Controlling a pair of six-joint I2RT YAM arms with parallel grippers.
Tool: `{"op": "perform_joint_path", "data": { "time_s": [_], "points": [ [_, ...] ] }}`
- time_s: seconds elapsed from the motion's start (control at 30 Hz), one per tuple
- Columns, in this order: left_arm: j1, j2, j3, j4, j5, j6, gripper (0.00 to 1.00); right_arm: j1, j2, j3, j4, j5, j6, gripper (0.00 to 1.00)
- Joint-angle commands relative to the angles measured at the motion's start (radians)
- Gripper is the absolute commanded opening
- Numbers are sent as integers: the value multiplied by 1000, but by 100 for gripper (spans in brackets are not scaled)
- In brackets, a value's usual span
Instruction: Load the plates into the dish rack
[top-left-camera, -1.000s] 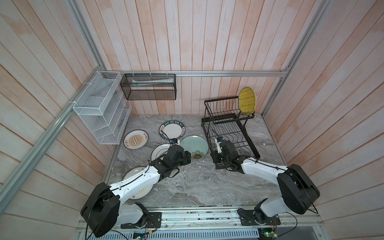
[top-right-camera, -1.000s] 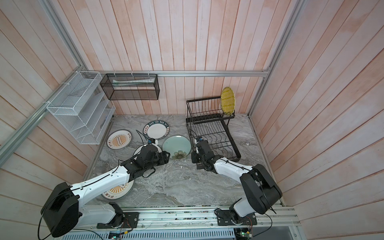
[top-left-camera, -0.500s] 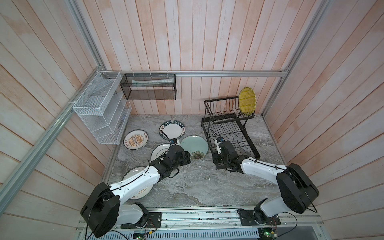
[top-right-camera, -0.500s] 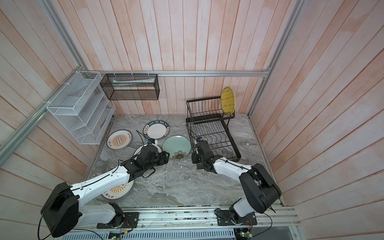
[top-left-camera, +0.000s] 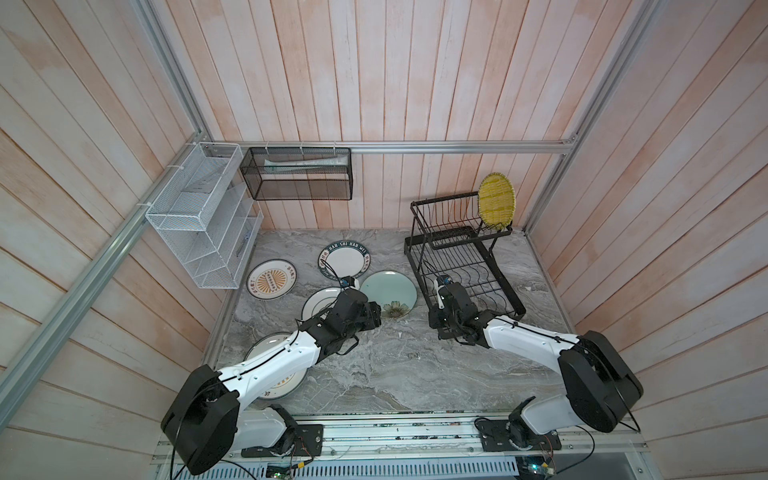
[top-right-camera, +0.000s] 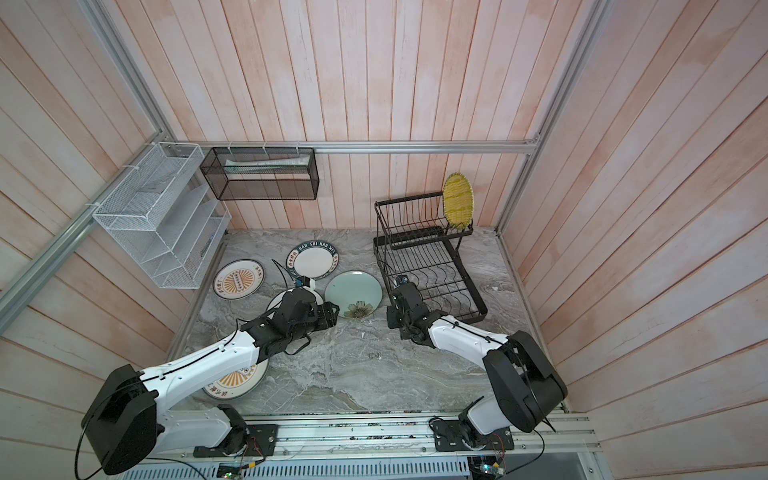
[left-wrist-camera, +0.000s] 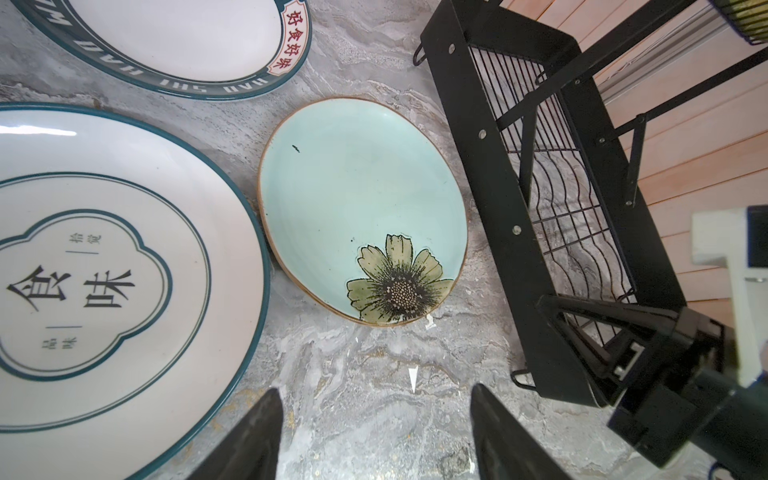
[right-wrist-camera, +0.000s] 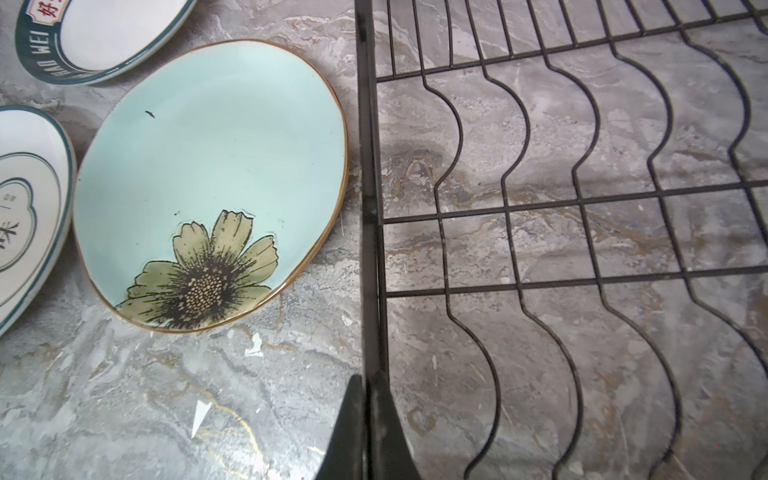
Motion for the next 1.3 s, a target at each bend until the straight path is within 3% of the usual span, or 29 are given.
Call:
{"op": "perform_joint_path", "data": {
  "time_s": [0.0,0.63,0.7,0.93,1.1,1.27],
  "points": [
    [-4,-12,34,-4,-2,1,72,-40,-36,-24,-50,67,31,2],
    [-4,28,52,9,2,21,72,-63,-157,-139,-85,24,87,1],
    [-4,33,52,11,7,17,72,-63,-157,-133,-83,29,86,4],
    [-3,37,50,13,9,17,72,-63,-169,-98,-89,31,62,34],
    [-4,23,35,44,19,23,72,-59,-196,-59,-118,28,62,37],
    [-3,13,37,-9,-57,-5,72,-47,-270,-51,-104,15,110,39]
  ]
}}
